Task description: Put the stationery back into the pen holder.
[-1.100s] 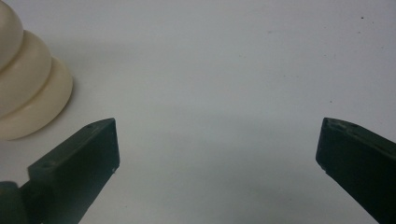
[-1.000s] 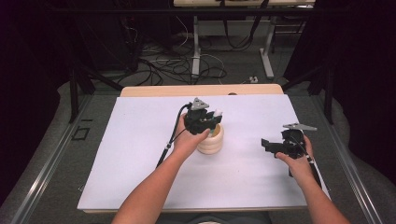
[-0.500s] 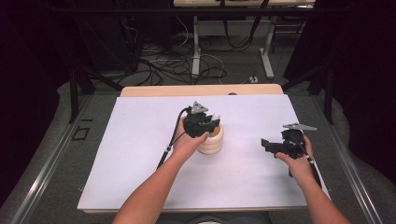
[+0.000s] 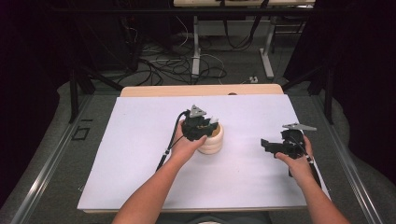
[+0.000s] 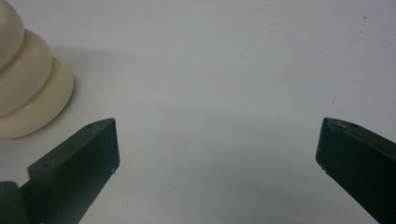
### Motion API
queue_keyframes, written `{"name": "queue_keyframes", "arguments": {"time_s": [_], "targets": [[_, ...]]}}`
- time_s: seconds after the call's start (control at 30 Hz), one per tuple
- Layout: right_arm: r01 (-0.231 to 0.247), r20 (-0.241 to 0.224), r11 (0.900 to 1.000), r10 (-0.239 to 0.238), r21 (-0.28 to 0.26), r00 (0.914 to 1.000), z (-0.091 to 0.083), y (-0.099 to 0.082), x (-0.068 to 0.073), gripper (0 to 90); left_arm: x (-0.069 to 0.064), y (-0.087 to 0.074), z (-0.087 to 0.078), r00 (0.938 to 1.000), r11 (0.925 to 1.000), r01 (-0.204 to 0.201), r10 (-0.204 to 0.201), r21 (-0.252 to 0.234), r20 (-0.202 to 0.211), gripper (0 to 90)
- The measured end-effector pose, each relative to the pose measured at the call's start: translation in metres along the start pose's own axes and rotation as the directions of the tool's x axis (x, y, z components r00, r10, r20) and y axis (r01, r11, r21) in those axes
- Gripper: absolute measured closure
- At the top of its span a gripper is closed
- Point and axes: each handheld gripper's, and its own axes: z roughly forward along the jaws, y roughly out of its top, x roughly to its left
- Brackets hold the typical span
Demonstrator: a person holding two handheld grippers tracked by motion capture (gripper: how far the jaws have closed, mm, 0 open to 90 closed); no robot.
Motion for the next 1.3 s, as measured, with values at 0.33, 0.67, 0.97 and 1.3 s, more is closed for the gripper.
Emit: {"name": "queue_keyframes", "arguments": {"time_s": [0.33, 0.67, 0.97, 1.3], "targets": [[0.001, 0.0, 1.0, -0.001, -0.001, 1.0, 0.0, 0.0, 0.0, 0.0, -0.002, 0.0, -0.001, 1.0, 1.0, -0.007, 0.007, -0.004, -0.004, 64.7], [0.001, 0.0, 1.0, -0.001, 0.0, 1.0, 0.0, 0.0, 0.0, 0.0, -0.006, 0.004, -0.007, 0.9996, 0.9981, -0.023, 0.022, -0.057, -0.017, 48.7], [0.001, 0.002, 1.0, -0.001, -0.001, 1.0, 0.0, 0.0, 0.0, 0.0, -0.01, 0.007, -0.019, 0.9994, 0.9986, -0.028, 0.027, -0.044, -0.021, 34.7], [0.003, 0.005, 1.0, -0.003, -0.003, 1.0, 0.0, 0.0, 0.001, 0.0, -0.005, 0.01, -0.044, 0.9992, 0.9979, -0.038, 0.037, -0.052, -0.018, 27.3]]}}
